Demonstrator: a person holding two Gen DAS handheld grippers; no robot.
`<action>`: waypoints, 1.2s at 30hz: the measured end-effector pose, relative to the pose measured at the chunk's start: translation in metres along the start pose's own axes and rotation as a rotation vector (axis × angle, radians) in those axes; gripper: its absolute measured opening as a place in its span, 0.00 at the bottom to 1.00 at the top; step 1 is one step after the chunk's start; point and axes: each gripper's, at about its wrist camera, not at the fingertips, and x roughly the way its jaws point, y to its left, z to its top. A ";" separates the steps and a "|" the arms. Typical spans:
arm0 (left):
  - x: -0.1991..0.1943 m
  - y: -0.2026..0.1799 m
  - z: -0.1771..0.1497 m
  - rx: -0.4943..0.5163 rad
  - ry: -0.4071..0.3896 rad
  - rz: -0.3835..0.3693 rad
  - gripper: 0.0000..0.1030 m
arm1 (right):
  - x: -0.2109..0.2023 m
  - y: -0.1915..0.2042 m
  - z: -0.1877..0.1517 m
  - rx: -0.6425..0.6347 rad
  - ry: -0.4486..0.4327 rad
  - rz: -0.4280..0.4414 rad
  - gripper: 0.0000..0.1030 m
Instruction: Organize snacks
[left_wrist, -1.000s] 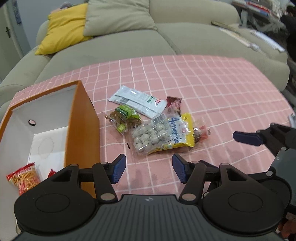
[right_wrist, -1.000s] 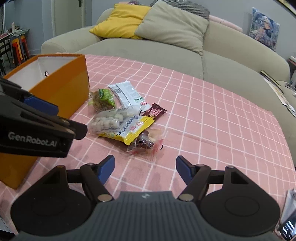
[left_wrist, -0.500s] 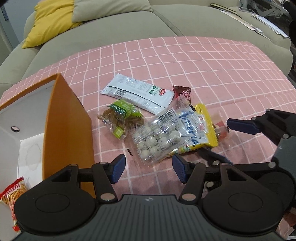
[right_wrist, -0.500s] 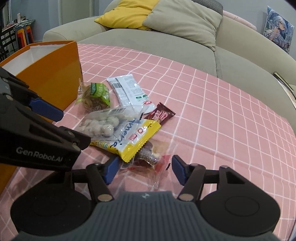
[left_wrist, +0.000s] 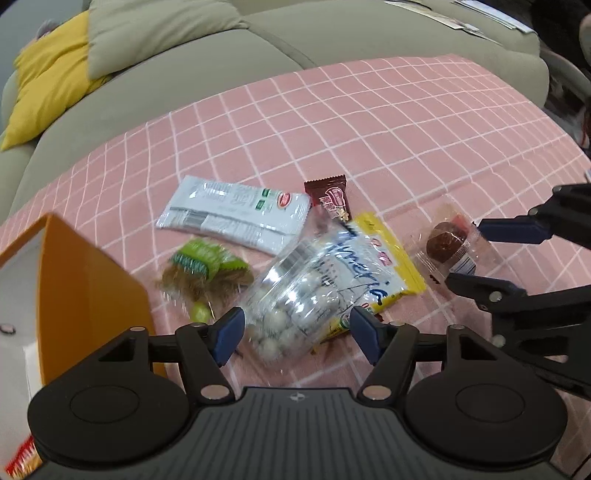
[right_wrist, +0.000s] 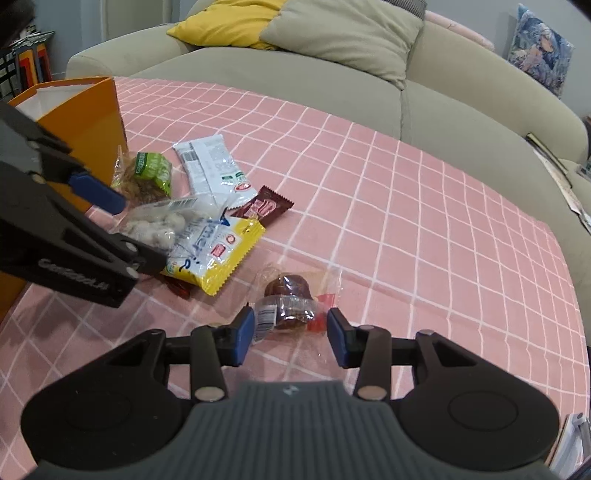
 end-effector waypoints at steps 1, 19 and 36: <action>0.001 -0.001 0.001 0.013 -0.004 -0.002 0.77 | -0.001 -0.001 0.000 -0.004 -0.006 0.008 0.47; 0.001 -0.003 0.004 -0.023 -0.006 -0.032 0.26 | 0.015 -0.003 0.004 0.063 0.016 0.032 0.42; -0.008 -0.007 0.006 0.099 -0.034 -0.033 0.64 | 0.011 -0.006 0.009 0.053 0.032 0.065 0.47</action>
